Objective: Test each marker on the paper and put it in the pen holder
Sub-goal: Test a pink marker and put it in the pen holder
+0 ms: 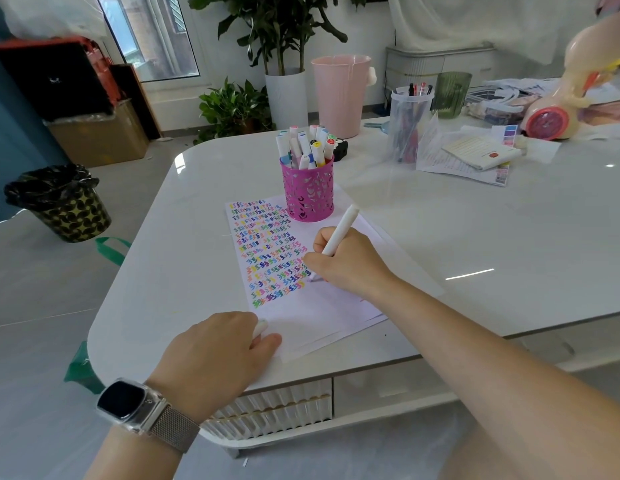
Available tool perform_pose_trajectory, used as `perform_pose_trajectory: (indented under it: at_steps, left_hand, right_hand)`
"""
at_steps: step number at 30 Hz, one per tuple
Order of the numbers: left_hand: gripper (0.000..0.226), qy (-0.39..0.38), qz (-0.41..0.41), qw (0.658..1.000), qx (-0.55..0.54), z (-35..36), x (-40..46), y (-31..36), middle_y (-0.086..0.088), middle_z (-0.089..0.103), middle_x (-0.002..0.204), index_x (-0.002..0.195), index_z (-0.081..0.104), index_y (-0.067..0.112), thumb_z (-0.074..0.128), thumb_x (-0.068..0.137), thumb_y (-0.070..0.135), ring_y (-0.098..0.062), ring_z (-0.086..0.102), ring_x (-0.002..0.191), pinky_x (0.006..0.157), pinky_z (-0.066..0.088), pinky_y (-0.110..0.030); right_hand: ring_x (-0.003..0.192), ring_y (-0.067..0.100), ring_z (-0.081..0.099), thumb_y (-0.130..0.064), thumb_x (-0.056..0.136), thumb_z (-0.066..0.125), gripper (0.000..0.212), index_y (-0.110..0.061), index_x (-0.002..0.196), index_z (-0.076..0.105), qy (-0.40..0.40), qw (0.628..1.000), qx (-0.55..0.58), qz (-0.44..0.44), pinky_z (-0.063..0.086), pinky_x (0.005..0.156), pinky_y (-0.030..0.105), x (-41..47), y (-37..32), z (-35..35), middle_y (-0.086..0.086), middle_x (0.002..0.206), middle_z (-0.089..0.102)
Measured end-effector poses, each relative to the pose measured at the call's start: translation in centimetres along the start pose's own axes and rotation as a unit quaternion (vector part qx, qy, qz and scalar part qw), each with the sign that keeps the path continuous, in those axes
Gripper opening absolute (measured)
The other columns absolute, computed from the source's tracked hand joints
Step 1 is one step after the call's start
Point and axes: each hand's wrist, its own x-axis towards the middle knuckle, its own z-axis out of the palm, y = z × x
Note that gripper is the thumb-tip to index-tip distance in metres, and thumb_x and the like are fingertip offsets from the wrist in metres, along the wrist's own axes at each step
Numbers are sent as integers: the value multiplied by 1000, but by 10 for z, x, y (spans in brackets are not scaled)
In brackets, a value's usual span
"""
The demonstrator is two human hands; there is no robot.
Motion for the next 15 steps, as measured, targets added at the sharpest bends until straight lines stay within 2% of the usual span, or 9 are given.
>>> perform_pose_trajectory:
  at_steps: [2,4,6,8,11,13,15]
  left_hand:
    - [43,-6,-4,1000,2,-1,-1,1,2,45,69,64,33,19,36,93,50,-16,47,68,60,32,-30]
    - [43,-9,-8,1000,5,-2,-1,2,3,46,70,64,34,19,36,93,50,-16,46,68,60,32,-29]
    - [43,-10,-11,1000,7,-3,-2,4,3,46,69,64,34,19,36,93,50,-15,46,66,58,31,-29]
    - [43,-9,-12,1000,15,-4,-2,5,4,45,69,64,34,19,36,93,50,-14,46,65,57,32,-28]
    - [44,15,-16,1000,22,-7,-5,10,3,46,67,64,33,19,36,91,53,-14,46,63,56,34,-27]
    - [44,40,-15,999,-1,-9,-6,13,2,47,66,64,33,18,36,90,54,-16,47,62,58,37,-28]
    - [43,62,-6,997,-49,-10,-6,16,0,45,63,65,31,18,33,90,52,-19,44,60,58,36,-31]
  right_hand:
    - [65,9,70,-17,82,64,28,-21,63,44,5,1000,-8,3,39,49,17,1,-1,-1,-7,60,50]
    - [65,10,70,-17,81,65,27,-20,63,45,-5,1000,0,8,46,53,20,1,-1,1,-6,61,52]
    - [57,5,67,-17,80,67,27,-19,63,47,2,999,35,18,50,53,22,0,-2,2,-4,58,54]
    - [41,-1,52,-19,80,68,26,-17,62,49,61,994,81,29,39,42,15,2,-6,-1,-4,51,53]
    - [34,4,39,-23,82,69,31,-15,57,52,159,968,189,53,32,38,16,7,-14,-14,-7,42,47]
    - [32,5,32,-25,83,70,37,-16,53,51,180,944,268,66,28,38,18,7,-22,-23,-8,39,40]
    - [31,6,29,-28,83,72,37,-13,56,53,158,937,305,67,27,36,17,2,-29,-26,-8,37,37]
